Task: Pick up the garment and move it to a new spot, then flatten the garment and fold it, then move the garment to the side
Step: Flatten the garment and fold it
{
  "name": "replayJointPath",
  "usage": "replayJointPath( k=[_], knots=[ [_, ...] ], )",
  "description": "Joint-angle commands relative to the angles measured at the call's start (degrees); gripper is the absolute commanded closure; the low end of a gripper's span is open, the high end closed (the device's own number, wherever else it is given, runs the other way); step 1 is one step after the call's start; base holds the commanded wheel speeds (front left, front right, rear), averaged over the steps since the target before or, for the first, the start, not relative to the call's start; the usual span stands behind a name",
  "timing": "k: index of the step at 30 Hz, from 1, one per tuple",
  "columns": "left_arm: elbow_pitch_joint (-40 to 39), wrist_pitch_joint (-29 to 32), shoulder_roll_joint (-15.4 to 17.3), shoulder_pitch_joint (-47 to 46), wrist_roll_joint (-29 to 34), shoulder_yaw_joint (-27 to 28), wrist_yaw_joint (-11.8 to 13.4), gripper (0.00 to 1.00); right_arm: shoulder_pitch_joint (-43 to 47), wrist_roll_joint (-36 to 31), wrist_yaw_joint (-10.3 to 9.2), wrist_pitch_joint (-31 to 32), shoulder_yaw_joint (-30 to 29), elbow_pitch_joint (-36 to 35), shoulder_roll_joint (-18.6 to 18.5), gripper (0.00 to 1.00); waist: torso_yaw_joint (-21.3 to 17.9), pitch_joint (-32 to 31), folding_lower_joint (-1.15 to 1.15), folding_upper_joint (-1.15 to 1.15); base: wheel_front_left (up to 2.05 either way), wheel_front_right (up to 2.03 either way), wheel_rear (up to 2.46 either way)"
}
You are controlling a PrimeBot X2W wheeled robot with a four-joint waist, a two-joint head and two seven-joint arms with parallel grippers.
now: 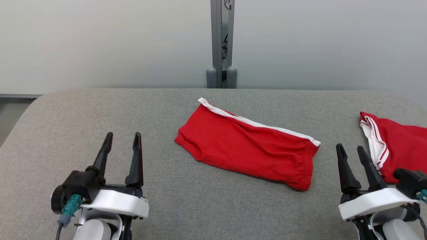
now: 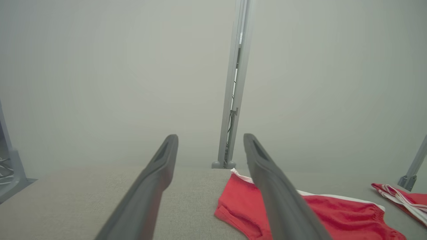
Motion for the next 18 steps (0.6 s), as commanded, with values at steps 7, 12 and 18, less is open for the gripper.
replayJointPath(
  k=[7, 12, 18],
  knots=[
    [-1.96, -0.19, -5.50, 6.98, 5.22, 8.01, -6.18, 0.00, 3.77, -3.17, 0.04, -0.27, -3.10, -2.33, 3.64, 0.00, 0.43, -0.08, 0.00, 0.00, 0.00, 0.00, 0.00],
    [0.24, -0.20, -6.06, 8.06, 7.30, 9.53, -8.27, 0.00, 4.88, -5.45, 0.04, -0.26, -3.33, -2.45, 4.91, 0.00, 0.11, -0.01, 0.00, 0.00, 0.00, 0.00, 0.00],
    [1.51, -0.21, -6.08, 7.17, 5.94, 7.71, -8.49, 0.00, 5.14, -1.78, 0.04, -0.26, -4.83, -0.38, 5.73, 0.00, 0.77, 0.33, 0.00, 0.00, 0.00, 0.00, 0.00]
  ],
)
